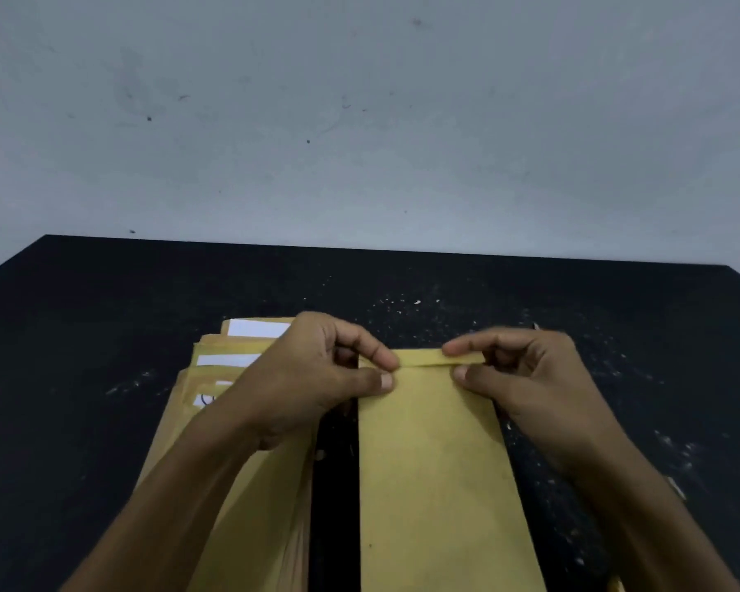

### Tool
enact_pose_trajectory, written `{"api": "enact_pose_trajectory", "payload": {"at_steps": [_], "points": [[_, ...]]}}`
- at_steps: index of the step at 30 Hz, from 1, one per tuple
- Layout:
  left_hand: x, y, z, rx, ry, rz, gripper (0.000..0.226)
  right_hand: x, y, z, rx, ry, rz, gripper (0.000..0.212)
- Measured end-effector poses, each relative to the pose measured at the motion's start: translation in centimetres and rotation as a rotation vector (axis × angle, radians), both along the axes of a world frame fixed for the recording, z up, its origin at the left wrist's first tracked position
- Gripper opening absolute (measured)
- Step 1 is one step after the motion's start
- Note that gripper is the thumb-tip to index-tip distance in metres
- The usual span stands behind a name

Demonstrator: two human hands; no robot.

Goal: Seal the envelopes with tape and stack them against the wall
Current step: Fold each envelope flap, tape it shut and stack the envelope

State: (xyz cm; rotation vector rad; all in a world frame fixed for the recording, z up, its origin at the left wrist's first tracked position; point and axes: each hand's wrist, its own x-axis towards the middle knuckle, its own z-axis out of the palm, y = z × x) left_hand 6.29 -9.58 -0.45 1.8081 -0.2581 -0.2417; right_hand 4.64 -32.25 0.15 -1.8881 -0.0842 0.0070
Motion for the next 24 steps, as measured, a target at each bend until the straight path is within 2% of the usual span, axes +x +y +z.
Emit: {"api": "enact_pose_trajectory", "payload": {"at_steps": [4, 8, 11, 14, 17, 20, 24], "points": [[-0.6, -2.7, -1.8, 0.283, -0.087, -0.068, 0.018, -1.4, -1.8, -2.2, -0.269, 0.027, -0.063, 0.022], [-1.6, -4.6, -3.2, 0.594, -0.240, -0.109, 0.035, -2.2, -2.8, -4.0, -0.515, -0.072, -0.015, 0.021], [-2.3, -4.9, -3.8, 0.763, -0.273, -0.108, 0.046, -2.7, -2.7, -5.0, -0.642, -0.148, 0.030, 0.021], [-3.4, -5.0, -4.0, 0.912, -0.308, -0.109, 0.046, -3.3, -2.7, -5.4, -0.764, -0.190, 0.076, 0.023], [-4.5, -5.2, -3.8, 0.976, -0.405, -0.076, 0.040, -3.9, -2.7, -5.5, -0.807, -0.238, 0.081, 0.026], [-4.9, -5.5, -4.1, 0.939, -0.533, -0.102, 0.034, -4.1, -2.8, -5.7, -0.855, -0.279, 0.089, 0.027], [-5.3, -6.0, -4.5, 0.962, -0.550, -0.122, 0.033, -4.3, -3.2, -5.7, -0.828, -0.270, 0.126, 0.028]]}}
